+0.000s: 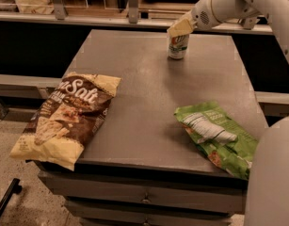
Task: Move 7up can near green rice chip bag
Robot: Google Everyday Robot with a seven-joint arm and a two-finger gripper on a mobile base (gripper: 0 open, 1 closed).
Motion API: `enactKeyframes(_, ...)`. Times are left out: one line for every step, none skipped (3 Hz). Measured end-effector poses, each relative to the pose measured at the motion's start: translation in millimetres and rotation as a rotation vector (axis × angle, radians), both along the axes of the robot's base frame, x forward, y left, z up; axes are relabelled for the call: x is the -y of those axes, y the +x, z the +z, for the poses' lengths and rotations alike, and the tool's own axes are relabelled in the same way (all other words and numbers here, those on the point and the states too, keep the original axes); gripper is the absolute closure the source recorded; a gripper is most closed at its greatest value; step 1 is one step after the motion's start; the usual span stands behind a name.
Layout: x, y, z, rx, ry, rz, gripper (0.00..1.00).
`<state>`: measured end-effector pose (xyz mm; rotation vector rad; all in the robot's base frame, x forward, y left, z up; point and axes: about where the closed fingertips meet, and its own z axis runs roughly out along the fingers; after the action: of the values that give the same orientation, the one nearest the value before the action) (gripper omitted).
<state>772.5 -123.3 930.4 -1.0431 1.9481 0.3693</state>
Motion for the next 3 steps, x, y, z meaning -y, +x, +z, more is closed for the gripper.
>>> enactKeyframes(2.7,-5.0,4.1,0.018,-0.022,0.016,0.96)
enactKeyframes(4.6,-30.4,35.7,0.071,-0.054,0.117,1.0)
enactKeyframes(8.5,-82.8,46.1,0.069,-0.101,0.272,1.0)
